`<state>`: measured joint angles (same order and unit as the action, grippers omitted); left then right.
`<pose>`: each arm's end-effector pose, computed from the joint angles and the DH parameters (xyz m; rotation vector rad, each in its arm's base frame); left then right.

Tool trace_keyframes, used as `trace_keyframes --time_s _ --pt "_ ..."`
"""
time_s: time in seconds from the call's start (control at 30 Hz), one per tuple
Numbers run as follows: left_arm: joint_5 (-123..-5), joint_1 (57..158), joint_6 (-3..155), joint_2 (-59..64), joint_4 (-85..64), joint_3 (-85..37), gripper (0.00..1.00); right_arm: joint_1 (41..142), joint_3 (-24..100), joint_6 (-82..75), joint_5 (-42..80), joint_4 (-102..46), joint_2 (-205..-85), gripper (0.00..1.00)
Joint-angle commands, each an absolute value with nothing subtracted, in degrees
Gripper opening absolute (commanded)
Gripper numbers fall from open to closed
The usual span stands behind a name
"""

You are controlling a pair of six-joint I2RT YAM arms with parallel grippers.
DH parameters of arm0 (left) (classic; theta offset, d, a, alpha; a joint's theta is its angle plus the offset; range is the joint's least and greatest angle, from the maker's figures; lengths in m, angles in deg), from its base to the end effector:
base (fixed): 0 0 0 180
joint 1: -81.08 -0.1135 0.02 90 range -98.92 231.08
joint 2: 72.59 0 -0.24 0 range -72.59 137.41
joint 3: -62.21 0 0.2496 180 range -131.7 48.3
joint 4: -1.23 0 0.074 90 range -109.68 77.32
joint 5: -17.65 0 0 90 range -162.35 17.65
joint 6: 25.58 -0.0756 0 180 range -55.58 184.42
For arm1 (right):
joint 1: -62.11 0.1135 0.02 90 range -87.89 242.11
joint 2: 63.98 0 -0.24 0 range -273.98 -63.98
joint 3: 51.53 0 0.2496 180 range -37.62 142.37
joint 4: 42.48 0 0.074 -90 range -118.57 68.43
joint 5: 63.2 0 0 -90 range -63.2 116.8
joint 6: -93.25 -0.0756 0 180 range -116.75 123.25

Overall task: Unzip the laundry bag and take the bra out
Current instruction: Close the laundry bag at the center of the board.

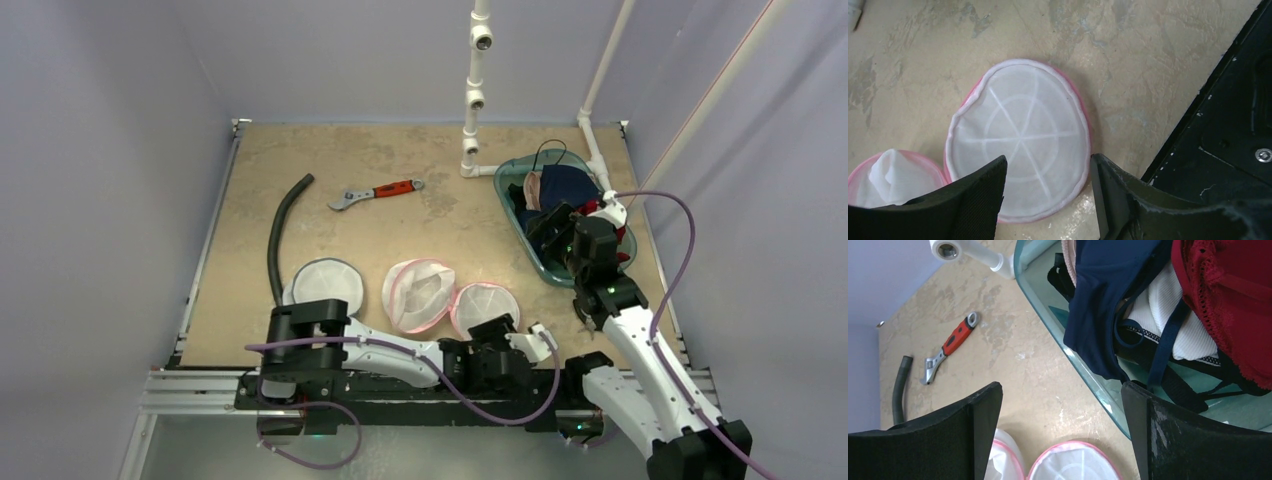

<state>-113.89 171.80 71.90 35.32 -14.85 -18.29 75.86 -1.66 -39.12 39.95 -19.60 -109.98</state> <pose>0.0450 -0.4107 0.1371 1.1327 1.7874 -0.1598 0.2390 0.0408 0.2549 0.6249 1.8140 0.4470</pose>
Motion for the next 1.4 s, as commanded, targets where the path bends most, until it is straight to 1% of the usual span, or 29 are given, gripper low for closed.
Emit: trace_keyframes --time_s 0.0,0.1,0.17,0.27,0.33,0.4,0.53,0.63,0.73,0.9,1.03,1.17,1.27,1.37 --pt "-109.91 172.07 70.13 37.80 -10.80 -21.42 0.61 75.61 -3.10 -38.62 38.25 -20.81 -109.36 0.91" --pt "-110.51 171.71 70.95 40.11 -11.76 -22.91 0.60 75.52 -3.95 -38.78 37.52 -21.06 -109.18 0.91" --pt "-112.32 171.70 73.12 37.99 -12.11 -21.87 0.60 75.54 -4.10 -38.17 37.17 -20.69 -108.98 0.91" --pt "-116.94 170.19 78.56 28.72 -12.34 -16.29 0.61 75.51 -4.58 -35.88 32.98 -21.66 -108.94 0.89" --pt "-116.47 167.62 82.91 20.30 -14.31 -12.06 0.61 75.55 -4.83 -33.90 27.36 -22.91 -109.92 0.86" --pt "-115.34 165.25 85.92 14.62 -16.00 -7.89 0.61 75.58 -4.78 -31.47 25.21 -22.11 -111.77 0.85" --pt "-119.18 160.32 95.18 7.94 -24.61 -4.43 0.62 75.66 -7.70 -32.69 22.44 -20.89 -109.89 0.84" --pt "-116.44 153.38 100.98 1.81 -26.51 0.27 0.62 75.66 -9.65 -34.86 22.82 -19.67 -108.96 0.85" --pt "-114.25 147.59 103.49 -2.22 -27.07 3.84 0.62 75.81 -11.41 -37.44 21.58 -19.16 -111.16 0.86" --pt "-109.94 142.73 104.50 -2.90 -26.00 6.61 0.62 76.44 -17.37 -40.86 18.15 -19.67 -113.58 0.83" --pt "-105.58 140.80 105.34 -1.94 -22.71 9.20 0.62 77.49 -18.80 -42.15 18.78 -17.66 -112.32 0.82" --pt "-102.96 139.55 105.24 0.13 -20.71 10.30 0.62 78.08 -19.49 -41.92 17.83 -16.72 -113.55 0.81" --pt "-101.84 139.08 105.11 1.69 -19.40 10.86 0.61 80.07 -19.75 -42.05 16.93 -17.97 -115.41 0.75" --pt "-101.23 138.92 105.08 2.36 -18.83 11.43 0.57 83.85 -19.44 -42.47 16.81 -19.64 -117.49 0.63"
